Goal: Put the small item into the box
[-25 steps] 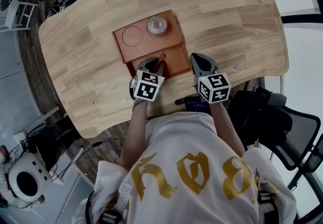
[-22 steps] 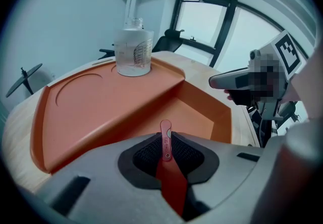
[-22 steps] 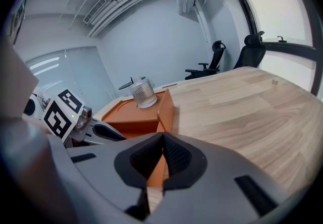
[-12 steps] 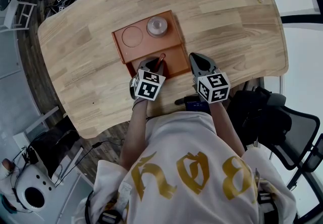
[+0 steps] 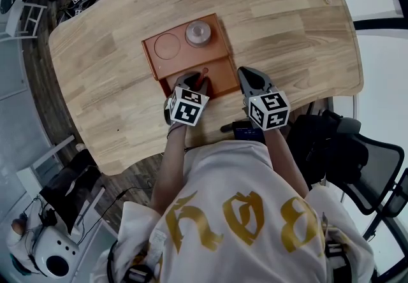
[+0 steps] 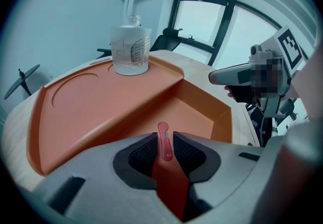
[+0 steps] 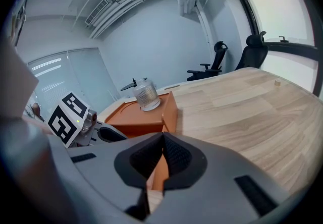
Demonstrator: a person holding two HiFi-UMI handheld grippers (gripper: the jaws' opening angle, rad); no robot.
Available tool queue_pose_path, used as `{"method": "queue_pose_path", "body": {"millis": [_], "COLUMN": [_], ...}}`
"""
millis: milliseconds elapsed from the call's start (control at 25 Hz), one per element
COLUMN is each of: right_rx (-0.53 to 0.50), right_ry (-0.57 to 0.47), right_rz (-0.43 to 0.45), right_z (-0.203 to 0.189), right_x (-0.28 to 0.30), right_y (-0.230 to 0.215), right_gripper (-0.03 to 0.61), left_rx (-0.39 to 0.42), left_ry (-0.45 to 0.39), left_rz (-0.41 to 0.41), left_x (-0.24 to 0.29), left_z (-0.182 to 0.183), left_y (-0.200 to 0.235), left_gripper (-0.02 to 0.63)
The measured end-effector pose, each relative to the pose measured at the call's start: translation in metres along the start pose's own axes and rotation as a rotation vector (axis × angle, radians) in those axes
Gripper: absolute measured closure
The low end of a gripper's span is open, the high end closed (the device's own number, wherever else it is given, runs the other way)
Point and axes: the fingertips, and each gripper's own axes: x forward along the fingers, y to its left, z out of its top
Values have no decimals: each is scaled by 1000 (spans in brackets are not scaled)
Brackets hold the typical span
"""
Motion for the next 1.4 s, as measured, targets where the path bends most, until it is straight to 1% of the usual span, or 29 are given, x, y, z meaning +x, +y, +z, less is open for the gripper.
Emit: {"method": "queue_pose_path", "body": {"millis": [80, 440, 600, 720, 1000, 1120, 1400], "right_rx": [-2, -25, -35, -43, -72, -92, -133], "right_ry": [-3, -26, -40, -51, -81, -96, -138], "right_rz": [-1, 12, 15, 18, 42, 51, 58], "right_z": [1, 9, 14, 18, 27, 32, 46], "right_x": [-2, -9, -14, -18, -25, -29, -41], "right_y": [0, 6, 10, 14, 30, 38, 56], "right_gripper": [566, 566, 566, 566, 566, 566, 566], "left_rx": [2, 13, 13, 19, 5, -30, -110], "left_ry": [-5, -31, -78, -108, -212, -264, -370], "left_rz": [8, 28, 65, 89, 151, 158, 137], "left_x": [-2, -14, -24, -33, -60, -73, -103], "left_z": [1, 7, 16, 22, 38, 44, 54], "left_y": [1, -2, 1, 3, 9, 11, 8], "left_gripper": [525, 526, 534, 553, 584, 594, 603]}}
